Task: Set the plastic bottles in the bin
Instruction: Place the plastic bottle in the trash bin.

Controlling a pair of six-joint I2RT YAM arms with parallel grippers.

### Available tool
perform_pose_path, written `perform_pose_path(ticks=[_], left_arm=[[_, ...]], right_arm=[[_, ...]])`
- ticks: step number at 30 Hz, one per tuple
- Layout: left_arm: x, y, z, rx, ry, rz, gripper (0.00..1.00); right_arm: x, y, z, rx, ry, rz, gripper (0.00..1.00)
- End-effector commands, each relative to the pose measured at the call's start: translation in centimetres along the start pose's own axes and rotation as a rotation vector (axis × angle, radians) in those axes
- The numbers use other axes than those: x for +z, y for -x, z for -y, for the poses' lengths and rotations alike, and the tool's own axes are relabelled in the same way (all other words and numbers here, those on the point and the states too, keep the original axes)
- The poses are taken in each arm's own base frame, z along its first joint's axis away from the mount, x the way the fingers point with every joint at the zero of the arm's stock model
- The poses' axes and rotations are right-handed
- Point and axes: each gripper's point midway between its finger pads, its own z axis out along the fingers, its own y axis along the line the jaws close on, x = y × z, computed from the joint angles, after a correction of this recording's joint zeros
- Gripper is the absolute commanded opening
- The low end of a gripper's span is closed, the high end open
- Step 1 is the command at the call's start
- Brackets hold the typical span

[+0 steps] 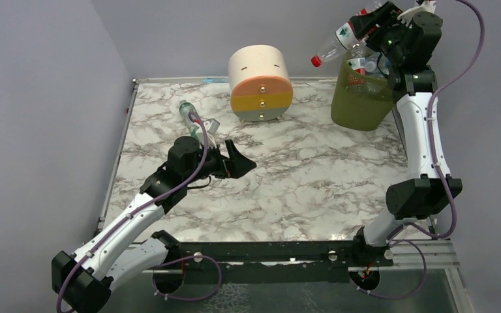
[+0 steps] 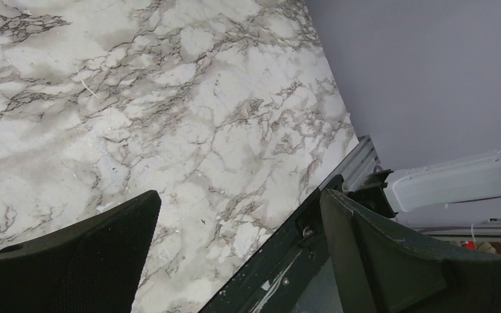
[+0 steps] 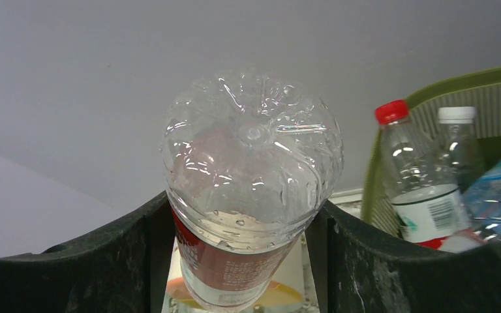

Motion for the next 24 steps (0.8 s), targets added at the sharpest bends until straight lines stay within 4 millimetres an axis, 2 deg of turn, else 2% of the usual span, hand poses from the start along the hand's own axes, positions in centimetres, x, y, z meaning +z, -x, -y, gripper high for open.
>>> perform_pose_path(ticks=[1, 6, 10, 18, 24], left_arm=[[-0.2, 0.1, 0.7, 0.029, -0.031, 0.000, 0.99], [0.0, 0.2, 0.7, 0.031, -0.027, 0.000, 0.99], [0.4, 0.3, 0.7, 0.030, -0.031, -0.002, 0.99], [0.7, 0.3, 0.5, 0.042, -0.021, -0.019, 0.99], [0.7, 0.4, 0.4, 0.049, -0.007, -0.024, 0.99]], right_arm=[[0.4, 1.9, 4.9, -0.013, -0.182, 0.092, 0.69], [-0.3, 4.3, 6.7, -0.061, -0.279, 0.197, 0.69], [-0.3, 5.2, 7.8, -0.082, -0.328, 0.245, 0.69], [-0.5, 6.0, 9.8, -0.067, -0.400, 0.350, 0.69], [-0.6, 5.6, 11.7, -0.040, -0.451, 0.413, 0.69]])
